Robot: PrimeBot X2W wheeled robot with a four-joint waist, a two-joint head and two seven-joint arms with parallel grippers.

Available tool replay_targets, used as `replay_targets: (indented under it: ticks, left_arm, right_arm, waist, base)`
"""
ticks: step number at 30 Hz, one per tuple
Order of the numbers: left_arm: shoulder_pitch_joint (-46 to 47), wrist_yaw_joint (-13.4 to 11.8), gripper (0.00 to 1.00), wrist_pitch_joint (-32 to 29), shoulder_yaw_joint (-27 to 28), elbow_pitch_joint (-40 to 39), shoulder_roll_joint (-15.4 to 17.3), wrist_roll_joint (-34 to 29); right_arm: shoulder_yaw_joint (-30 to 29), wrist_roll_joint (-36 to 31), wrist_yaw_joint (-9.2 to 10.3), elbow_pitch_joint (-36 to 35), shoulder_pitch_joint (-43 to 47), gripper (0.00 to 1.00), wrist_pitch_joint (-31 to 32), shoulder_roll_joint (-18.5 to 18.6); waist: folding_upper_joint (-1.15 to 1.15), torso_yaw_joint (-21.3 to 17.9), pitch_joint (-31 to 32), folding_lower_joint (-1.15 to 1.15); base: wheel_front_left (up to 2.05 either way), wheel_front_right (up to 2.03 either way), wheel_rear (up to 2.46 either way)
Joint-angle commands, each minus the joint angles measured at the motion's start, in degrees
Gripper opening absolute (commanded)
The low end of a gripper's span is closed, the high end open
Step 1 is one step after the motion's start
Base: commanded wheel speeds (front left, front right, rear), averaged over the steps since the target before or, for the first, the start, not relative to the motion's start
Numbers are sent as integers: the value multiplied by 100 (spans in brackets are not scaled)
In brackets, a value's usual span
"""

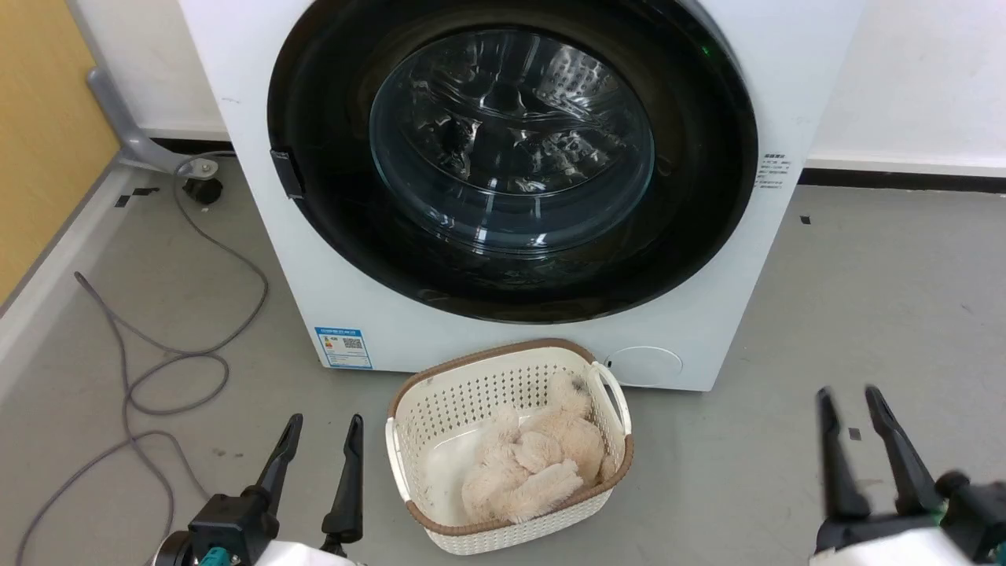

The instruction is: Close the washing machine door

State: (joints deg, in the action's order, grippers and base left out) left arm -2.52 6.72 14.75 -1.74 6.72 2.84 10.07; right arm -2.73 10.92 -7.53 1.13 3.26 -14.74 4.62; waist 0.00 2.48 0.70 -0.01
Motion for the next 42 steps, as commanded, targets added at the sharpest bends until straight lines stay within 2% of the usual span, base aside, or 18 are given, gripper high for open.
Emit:
replay_targets:
  ticks: [1,19,20,42]
  left_arm:
    - [-59,16,100,25,-9,10,4,-37]
    - [-190,3,100,25,-14,41,4,-141]
    - [-131,0,0,0,-24,35,1,-111]
    - [-69,-107,0,-244,2,-78,2,-251]
  right_arm:
    - [-1,-48,4,-41,110,100,-25,-49]
    - [67,-142,4,-108,381,100,-26,-166]
    - [68,-178,0,-114,331,0,0,-137]
    - [103,-326,1,-114,224,0,238,-142]
  waist:
    - [0,-5,6,1]
    - [0,13,33,1]
    - [0,15,33,1]
    - [0,-27,16,1]
  base:
    - [0,0,0]
    - [0,0,0]
    - [0,0,0]
    - [0,0,0]
